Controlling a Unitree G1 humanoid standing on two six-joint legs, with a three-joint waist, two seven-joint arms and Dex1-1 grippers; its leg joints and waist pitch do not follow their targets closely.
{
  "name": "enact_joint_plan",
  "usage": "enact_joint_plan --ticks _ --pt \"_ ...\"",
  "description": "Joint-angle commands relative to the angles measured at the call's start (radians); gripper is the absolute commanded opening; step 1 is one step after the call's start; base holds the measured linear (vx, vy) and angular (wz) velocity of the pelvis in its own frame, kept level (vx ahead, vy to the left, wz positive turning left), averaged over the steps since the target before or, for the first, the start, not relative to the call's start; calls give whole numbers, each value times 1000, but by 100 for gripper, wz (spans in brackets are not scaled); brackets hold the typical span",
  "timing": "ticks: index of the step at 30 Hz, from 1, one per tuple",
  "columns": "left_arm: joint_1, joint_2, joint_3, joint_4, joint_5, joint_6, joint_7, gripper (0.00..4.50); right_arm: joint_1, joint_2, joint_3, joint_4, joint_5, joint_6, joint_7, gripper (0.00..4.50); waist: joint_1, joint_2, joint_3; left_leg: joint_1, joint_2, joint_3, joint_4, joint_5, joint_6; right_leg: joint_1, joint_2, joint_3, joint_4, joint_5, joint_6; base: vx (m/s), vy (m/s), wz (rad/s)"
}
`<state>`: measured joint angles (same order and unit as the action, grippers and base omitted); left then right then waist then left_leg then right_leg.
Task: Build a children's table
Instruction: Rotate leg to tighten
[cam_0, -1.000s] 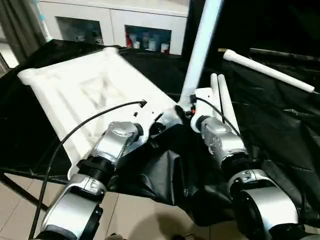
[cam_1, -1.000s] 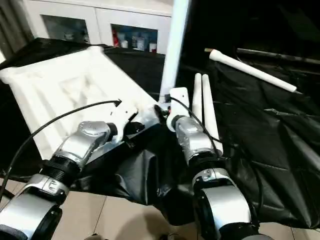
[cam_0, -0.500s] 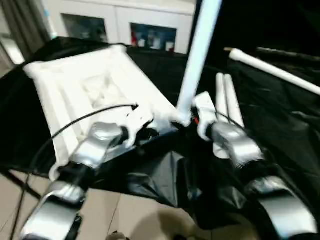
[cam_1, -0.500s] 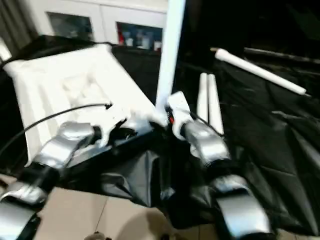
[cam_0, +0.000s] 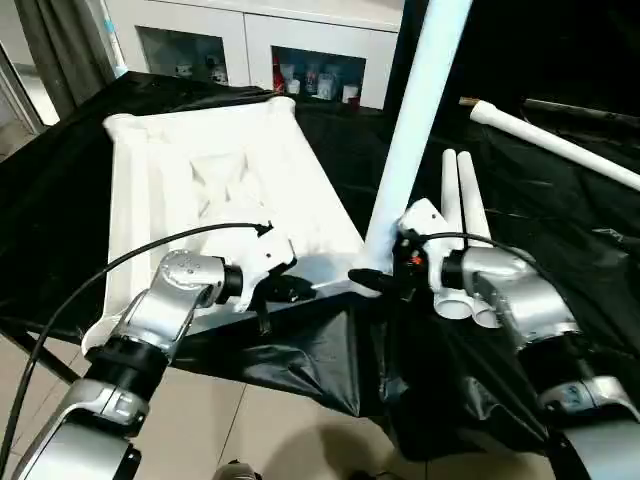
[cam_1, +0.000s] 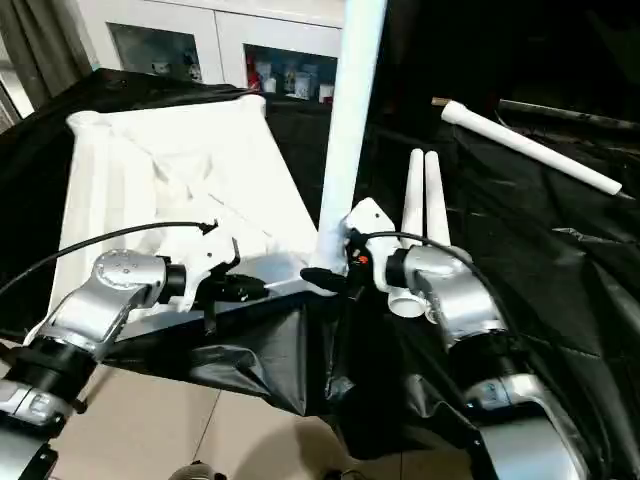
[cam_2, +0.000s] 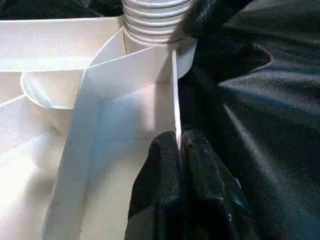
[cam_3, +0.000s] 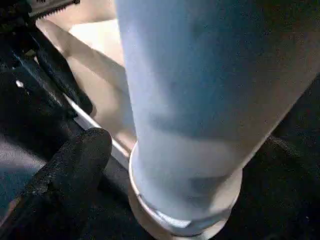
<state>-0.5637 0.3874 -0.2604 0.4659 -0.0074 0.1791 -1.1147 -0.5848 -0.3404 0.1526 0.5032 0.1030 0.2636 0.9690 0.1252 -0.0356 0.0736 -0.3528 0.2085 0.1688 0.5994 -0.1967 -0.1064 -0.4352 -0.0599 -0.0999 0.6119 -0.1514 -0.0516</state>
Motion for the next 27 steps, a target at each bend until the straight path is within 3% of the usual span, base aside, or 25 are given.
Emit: enact_joint_plan --ticks 1,7,21,25,27 --pt "-20 -11 6 -51 -51 -42 -24 0 5 -9 -5 -15 -3 8 0 444 1 0 -80 -5 17 0 -64 -105 62 81 -81 57 -77 -302 -113 0 0 0" --pt "-19 -12 9 -51 -42 -44 -24 0 14 -9 4 -20 -14 13 -27 415 1 0 -81 -5 17 0 -64 -99 61 80 -80 57 -76 -294 -113 0 0 0" --pt "-17 -8 10 -44 -39 -45 -29 0 13 11 -8 -11 10 11 -50 288 6 1 -88 -5 18 0 -61 -87 56 84 -81 58 -68 -249 -129 0 0 0" --pt "-21 -18 15 -37 -30 -26 4 0 28 36 -15 4 4 27 -103 276 6 0 -87 -5 17 0 -62 -90 54 82 -82 59 -71 -267 -121 0 0 0" --pt "-41 -46 22 -4 -8 4 78 0 19 84 -47 65 -9 44 -231 274 3 1 -85 -6 17 -1 -63 -91 43 82 -81 58 -71 -278 -119 0 0 0"
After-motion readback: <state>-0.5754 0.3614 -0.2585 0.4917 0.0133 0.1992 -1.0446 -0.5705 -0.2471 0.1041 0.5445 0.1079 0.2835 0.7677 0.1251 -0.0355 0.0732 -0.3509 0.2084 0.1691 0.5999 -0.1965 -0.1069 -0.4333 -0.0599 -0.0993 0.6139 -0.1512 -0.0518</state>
